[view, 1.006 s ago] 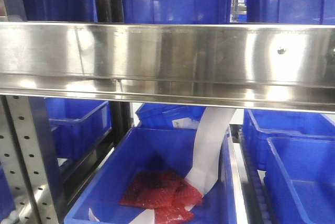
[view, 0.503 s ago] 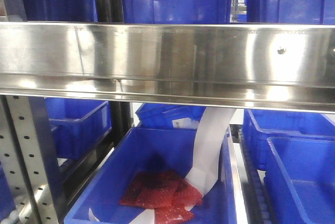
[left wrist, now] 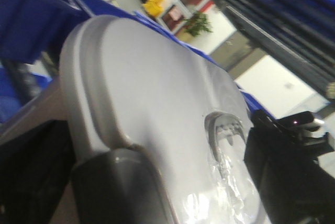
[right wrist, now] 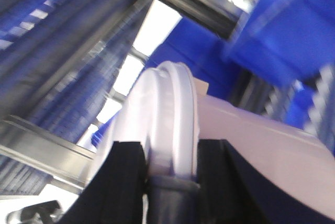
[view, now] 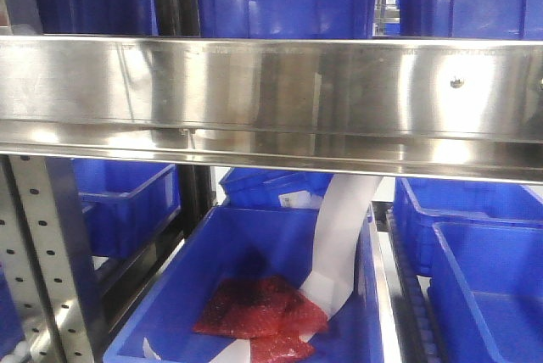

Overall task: Grab white bin and place on right shelf
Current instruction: 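Raise the held bin above the upper steel shelf edge, then push the bin forward onto the upper roller shelf with both grippers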

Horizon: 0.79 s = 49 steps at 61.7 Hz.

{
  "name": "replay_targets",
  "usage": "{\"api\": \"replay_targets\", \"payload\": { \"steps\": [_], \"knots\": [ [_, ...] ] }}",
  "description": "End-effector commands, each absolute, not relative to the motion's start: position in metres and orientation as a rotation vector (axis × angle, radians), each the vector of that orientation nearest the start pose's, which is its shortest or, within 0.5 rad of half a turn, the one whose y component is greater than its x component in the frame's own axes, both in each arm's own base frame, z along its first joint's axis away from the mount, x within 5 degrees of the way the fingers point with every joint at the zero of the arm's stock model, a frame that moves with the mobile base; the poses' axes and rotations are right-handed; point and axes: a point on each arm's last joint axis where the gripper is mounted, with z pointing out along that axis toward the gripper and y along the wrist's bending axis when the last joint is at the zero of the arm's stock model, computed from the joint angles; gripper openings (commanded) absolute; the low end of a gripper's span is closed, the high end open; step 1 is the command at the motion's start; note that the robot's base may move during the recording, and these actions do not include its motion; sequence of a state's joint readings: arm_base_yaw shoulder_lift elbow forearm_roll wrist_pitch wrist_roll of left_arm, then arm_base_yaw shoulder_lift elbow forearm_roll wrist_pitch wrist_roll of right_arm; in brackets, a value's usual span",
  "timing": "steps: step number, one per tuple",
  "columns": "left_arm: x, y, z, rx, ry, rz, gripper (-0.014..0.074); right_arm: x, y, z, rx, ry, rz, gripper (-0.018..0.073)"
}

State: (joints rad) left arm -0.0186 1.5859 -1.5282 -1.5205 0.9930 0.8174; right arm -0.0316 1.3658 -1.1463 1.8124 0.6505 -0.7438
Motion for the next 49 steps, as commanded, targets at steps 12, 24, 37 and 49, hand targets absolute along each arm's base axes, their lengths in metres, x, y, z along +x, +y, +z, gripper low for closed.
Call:
{"api": "replay_targets", "payload": {
  "steps": [12,24,37,49],
  "knots": [
    [0.335,-0.098,0.444,0.365,1.679,-1.44,-0.0123,0.322,0.071,0.408,0.198,1.603,1.481,0.0057],
    [0.349,-0.098,0.422,0.393,1.766,-1.382,0.0055,0.339,0.074,0.405,0.071,1.6,1.44,0.0151],
    [0.351,-0.098,0.417,0.401,1.791,-1.354,0.0396,0.348,0.073,0.391,-0.001,1.688,1.263,0.0645],
    [0.351,-0.097,0.417,0.406,1.797,-1.343,0.0454,0.352,0.068,0.381,-0.177,1.773,0.952,0.0635]
  ]
}}
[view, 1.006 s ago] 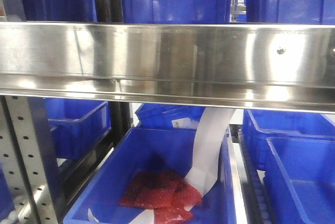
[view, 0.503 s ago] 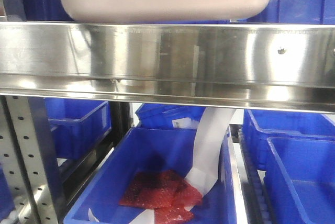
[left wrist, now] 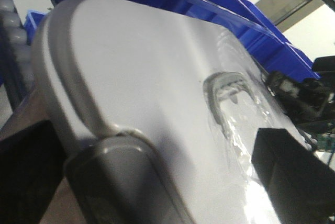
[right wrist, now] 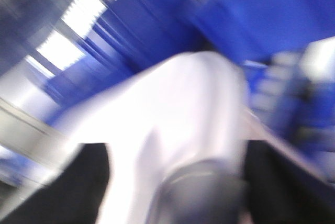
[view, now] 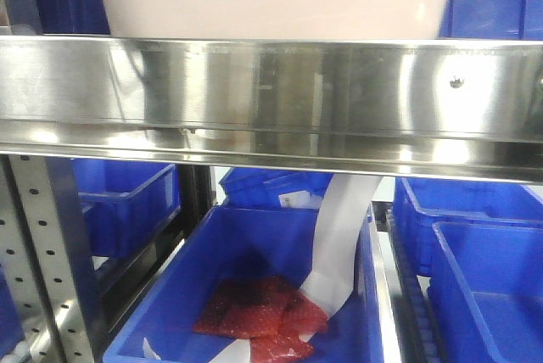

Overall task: Grab white bin and place on right shelf
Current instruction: 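Push the bin forward onto the upper roller shelf with both grippers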

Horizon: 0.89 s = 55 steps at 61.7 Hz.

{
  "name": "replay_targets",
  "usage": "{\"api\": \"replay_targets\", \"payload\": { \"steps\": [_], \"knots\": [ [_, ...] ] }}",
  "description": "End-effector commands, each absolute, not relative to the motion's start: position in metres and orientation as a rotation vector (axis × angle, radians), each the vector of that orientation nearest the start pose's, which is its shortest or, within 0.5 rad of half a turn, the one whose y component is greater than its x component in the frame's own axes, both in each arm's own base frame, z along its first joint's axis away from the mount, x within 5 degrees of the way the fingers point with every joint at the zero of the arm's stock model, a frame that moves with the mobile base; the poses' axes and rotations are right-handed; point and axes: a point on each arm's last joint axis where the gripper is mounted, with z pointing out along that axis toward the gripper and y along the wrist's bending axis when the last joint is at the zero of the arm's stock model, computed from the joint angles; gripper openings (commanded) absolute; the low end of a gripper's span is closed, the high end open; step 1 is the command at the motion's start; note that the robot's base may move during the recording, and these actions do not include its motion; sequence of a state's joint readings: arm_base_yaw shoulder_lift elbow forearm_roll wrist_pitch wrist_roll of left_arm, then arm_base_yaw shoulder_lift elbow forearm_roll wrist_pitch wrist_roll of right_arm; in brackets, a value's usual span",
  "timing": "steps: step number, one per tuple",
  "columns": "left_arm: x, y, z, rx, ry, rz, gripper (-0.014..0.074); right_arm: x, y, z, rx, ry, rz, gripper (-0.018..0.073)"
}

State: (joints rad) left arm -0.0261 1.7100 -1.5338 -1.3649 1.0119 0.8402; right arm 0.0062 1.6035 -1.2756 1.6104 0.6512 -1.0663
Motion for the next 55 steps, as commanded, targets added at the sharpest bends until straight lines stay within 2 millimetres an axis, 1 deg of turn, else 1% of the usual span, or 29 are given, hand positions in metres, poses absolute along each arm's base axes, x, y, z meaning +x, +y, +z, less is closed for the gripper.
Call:
{"api": "replay_targets", "payload": {
  "steps": [1,6,13,19,25,34,40,49,55],
  "knots": [
    [0.351,-0.097,0.416,0.411,1.8,-1.337,0.0454,0.352,0.068,0.382,-0.192,1.777,0.933,0.0635],
    [0.35,-0.097,0.418,0.445,1.808,-1.308,0.0454,0.352,0.066,0.385,-0.265,1.798,0.83,0.0635],
    [0.348,-0.096,0.425,0.559,1.847,-1.185,0.0454,0.35,0.063,0.394,-0.351,1.799,0.701,0.0635],
    [0.344,-0.095,0.439,0.623,1.857,-1.099,0.0454,0.347,0.06,0.404,-0.38,1.778,0.615,0.0635],
    [0.338,-0.093,0.456,0.702,1.839,-1.012,0.0449,0.342,0.053,0.414,-0.366,1.75,0.54,0.0635],
    [0.326,-0.089,0.481,0.754,1.829,-0.89,0.0431,0.332,0.043,0.427,-0.348,1.715,0.499,0.0635],
    [0.319,-0.088,0.492,0.783,1.81,-0.847,0.0402,0.327,0.039,0.433,-0.345,1.7,0.489,0.0635],
    [0.315,-0.086,0.497,0.799,1.806,-0.801,0.0363,0.318,0.039,0.442,-0.354,1.677,0.485,0.0634],
    [0.315,-0.085,0.494,0.815,1.828,-0.774,0.0342,0.312,0.04,0.447,-0.365,1.662,0.486,0.0634]
  ]
}}
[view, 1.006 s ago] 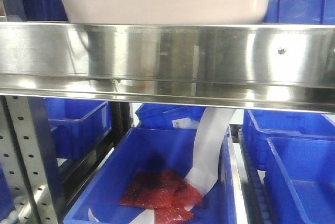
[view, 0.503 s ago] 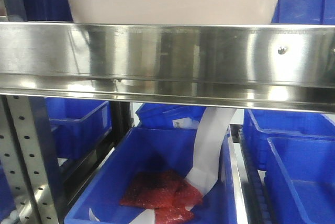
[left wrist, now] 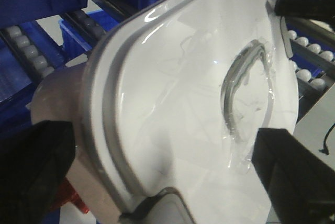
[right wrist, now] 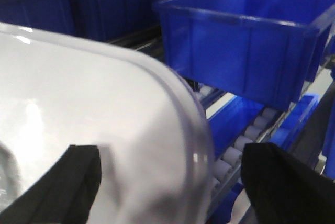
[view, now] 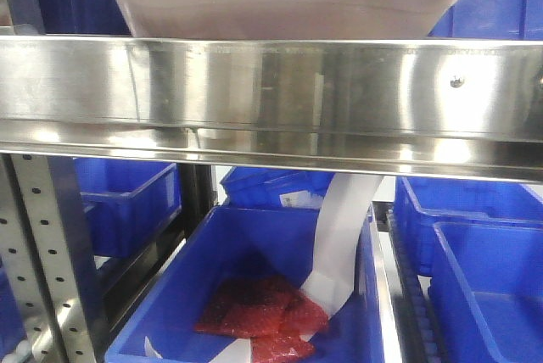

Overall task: Grab white bin and place on right shelf
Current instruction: 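Push the bin forward onto the upper roller shelf with both grippers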

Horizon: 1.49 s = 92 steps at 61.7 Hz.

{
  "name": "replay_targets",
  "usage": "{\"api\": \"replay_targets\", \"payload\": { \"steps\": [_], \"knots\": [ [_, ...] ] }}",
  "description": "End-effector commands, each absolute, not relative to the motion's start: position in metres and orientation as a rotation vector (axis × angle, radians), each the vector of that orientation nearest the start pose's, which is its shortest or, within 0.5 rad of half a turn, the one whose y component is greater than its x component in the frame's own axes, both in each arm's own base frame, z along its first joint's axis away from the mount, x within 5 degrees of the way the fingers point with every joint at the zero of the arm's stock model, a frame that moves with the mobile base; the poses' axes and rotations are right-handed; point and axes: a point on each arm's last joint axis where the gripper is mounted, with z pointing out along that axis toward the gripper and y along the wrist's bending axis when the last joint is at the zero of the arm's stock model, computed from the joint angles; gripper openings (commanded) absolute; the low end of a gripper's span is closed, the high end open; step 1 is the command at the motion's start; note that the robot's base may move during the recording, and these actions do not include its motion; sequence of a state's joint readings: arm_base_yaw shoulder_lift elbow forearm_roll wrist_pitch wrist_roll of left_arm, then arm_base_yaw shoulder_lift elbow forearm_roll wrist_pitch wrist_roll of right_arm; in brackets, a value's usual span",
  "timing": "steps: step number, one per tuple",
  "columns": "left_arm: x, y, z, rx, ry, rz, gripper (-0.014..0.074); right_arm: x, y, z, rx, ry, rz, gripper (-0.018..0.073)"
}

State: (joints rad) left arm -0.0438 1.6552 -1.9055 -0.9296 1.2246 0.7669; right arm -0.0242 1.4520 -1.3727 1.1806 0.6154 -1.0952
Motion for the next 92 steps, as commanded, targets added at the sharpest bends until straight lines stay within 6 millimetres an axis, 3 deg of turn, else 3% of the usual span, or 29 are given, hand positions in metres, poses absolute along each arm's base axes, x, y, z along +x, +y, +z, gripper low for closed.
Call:
{"api": "replay_targets", "payload": {
  "steps": [1,23,34,40,46,51,56,64,72,78,85,92],
  "knots": [
    [0.315,-0.085,0.494,0.817,1.831,-0.77,0.0339,0.311,0.04,0.448,-0.367,1.659,0.487,0.0634],
    [0.313,-0.083,0.492,0.826,1.873,-0.732,0.0256,0.29,0.041,0.466,-0.38,1.6,0.47,0.0633],
    [0.297,-0.083,0.501,0.857,1.858,-0.731,0.0164,0.271,0.043,0.48,-0.408,1.556,0.469,0.0613],
    [0.282,-0.083,0.508,0.894,1.852,-0.74,0.0022,0.256,0.044,0.49,-0.427,1.524,0.471,0.0484],
    [0.27,-0.083,0.516,0.878,1.85,-0.748,-0.0139,0.241,0.047,0.498,-0.451,1.498,0.485,0.0258],
    [0.258,-0.082,0.524,0.868,1.833,-0.747,-0.0117,0.226,0.05,0.504,-0.487,1.483,0.511,0.0059],
    [0.246,-0.08,0.53,0.845,1.84,-0.718,-0.0118,0.214,0.051,0.505,-0.475,1.491,0.546,0.0068],
    [0.235,-0.062,0.532,0.679,1.98,-0.486,-0.0118,0.197,0.048,0.49,-0.45,1.568,0.497,0.0068],
    [0.222,-0.042,0.529,0.507,2.052,-0.246,-0.0118,0.182,0.039,0.456,-0.379,1.676,0.381,0.0068],
    [0.213,-0.034,0.522,0.433,2.032,-0.165,-0.0118,0.169,0.03,0.427,-0.287,1.726,0.297,0.0068],
    [0.205,-0.032,0.501,0.387,1.994,-0.165,-0.0118,0.151,0.021,0.397,-0.2,1.731,0.214,0.0068],
    [0.191,-0.03,0.467,0.353,1.943,-0.151,-0.0118,0.131,0.017,0.375,-0.159,1.698,0.172,0.0068]
  ]
}}
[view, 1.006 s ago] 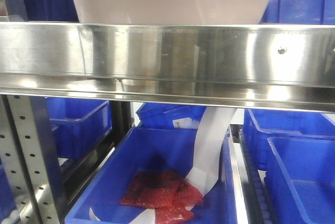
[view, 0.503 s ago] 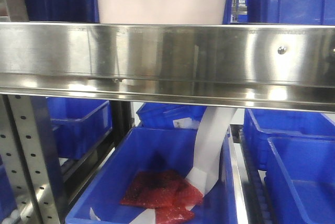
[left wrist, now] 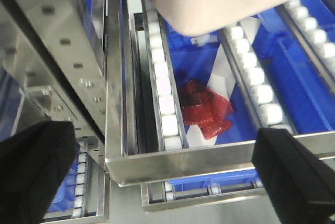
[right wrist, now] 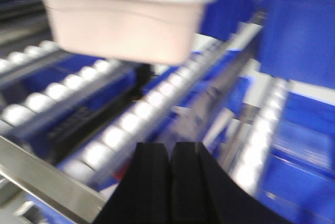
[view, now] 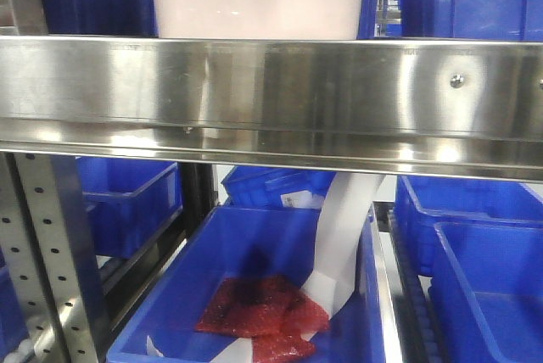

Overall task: Grab white bin and place on right shelf
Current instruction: 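Push the bin forward onto the upper roller shelf with both grippers, then open both grippers and release the bin on the shelf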

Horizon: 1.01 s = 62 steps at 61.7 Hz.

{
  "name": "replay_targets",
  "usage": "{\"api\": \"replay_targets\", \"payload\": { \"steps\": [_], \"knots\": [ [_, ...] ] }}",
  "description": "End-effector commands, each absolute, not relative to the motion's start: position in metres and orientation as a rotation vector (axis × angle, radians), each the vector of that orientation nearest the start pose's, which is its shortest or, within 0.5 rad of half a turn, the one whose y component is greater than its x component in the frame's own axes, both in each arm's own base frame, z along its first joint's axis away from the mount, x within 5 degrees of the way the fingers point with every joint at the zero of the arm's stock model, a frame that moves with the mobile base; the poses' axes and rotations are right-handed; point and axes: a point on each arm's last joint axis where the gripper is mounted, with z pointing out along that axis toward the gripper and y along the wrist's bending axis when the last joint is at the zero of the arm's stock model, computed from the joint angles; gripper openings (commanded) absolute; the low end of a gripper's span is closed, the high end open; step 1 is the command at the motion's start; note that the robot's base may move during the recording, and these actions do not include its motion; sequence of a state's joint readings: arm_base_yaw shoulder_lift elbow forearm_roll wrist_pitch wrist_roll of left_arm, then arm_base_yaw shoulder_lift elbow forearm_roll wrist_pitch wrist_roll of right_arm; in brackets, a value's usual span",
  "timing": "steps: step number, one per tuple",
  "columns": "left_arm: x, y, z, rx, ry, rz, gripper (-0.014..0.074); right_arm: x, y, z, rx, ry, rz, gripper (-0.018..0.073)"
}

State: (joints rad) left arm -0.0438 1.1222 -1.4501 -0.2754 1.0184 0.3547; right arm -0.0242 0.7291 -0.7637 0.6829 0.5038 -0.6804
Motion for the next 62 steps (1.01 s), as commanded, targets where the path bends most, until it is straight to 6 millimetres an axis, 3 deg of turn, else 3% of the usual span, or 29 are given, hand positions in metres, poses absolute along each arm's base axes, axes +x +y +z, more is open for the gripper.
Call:
{"api": "replay_targets", "payload": {
  "steps": [1,20,27,41,62],
  "knots": [
    [0.186,-0.03,0.467,0.348,1.908,-0.151,-0.0118,0.129,0.017,0.37,-0.154,1.699,0.169,0.0068],
    [0.116,-0.022,0.369,0.235,1.681,-0.132,-0.0118,0.074,0.013,0.334,-0.106,1.538,0.113,0.0068],
    [0.095,-0.018,0.345,0.197,1.621,-0.106,-0.0118,0.056,0.015,0.33,-0.122,1.486,0.116,0.0068],
    [0.07,-0.015,0.324,0.182,1.547,-0.092,-0.0118,0.043,0.016,0.33,-0.138,1.439,0.118,0.0068],
    [0.067,-0.016,0.321,0.199,1.565,-0.104,-0.0118,0.043,0.016,0.331,-0.13,1.434,0.126,0.0068]
  ]
}}
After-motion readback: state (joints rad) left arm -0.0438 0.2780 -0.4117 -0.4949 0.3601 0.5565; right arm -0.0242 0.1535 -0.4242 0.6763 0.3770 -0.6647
